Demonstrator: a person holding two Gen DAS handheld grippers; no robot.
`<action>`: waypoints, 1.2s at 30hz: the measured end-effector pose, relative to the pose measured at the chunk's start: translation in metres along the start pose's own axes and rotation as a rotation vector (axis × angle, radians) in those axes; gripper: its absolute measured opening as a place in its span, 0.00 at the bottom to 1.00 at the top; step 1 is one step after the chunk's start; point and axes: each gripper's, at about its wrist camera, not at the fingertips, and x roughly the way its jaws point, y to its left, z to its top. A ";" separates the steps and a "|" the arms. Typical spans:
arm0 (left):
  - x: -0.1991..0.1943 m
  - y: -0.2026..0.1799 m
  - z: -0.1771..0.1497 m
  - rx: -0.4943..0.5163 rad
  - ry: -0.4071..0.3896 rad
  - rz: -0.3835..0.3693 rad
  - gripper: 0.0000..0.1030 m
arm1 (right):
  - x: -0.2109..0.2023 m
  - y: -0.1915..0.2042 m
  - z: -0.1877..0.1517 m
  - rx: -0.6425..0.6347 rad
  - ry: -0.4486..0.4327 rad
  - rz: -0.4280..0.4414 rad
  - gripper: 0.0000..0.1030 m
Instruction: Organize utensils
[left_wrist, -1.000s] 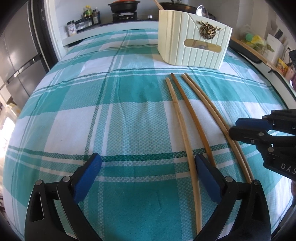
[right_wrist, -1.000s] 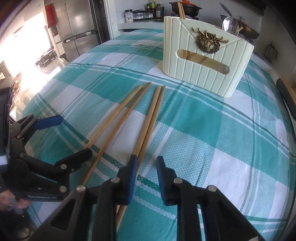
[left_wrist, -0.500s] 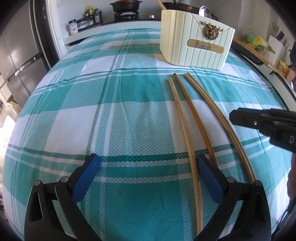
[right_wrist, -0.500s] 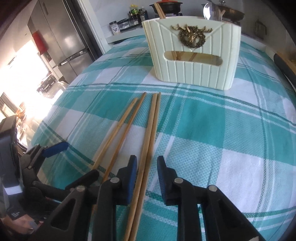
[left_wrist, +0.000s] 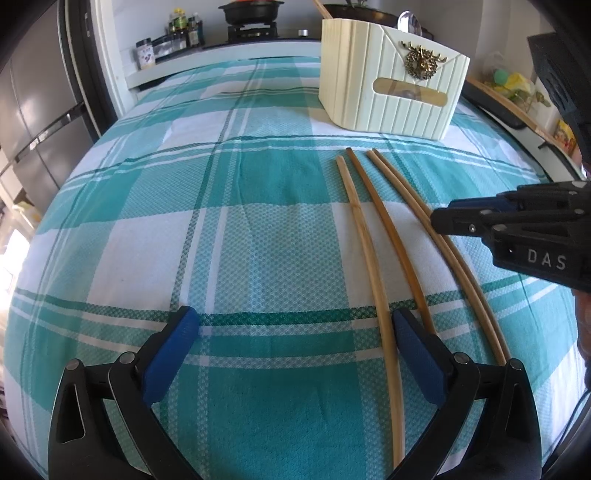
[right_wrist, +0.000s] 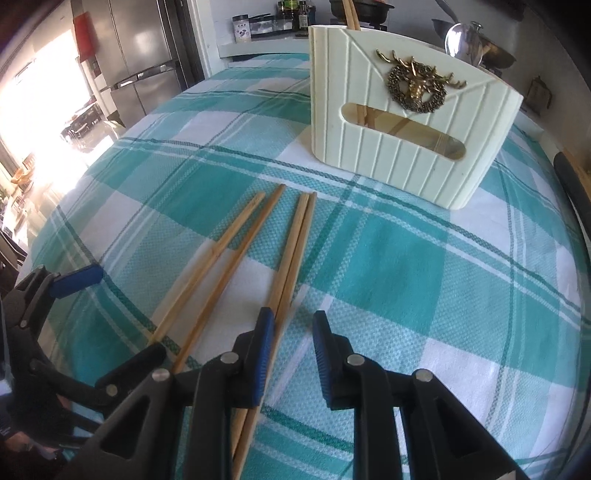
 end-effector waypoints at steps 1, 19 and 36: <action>0.000 0.000 0.000 0.001 0.000 0.000 1.00 | 0.002 -0.003 0.003 0.013 0.007 0.000 0.21; -0.002 0.000 -0.004 -0.007 -0.002 0.007 0.99 | 0.010 0.018 0.001 -0.074 0.054 -0.085 0.21; -0.037 -0.032 -0.034 0.097 -0.015 -0.034 0.05 | -0.064 -0.032 -0.134 0.240 -0.018 -0.202 0.06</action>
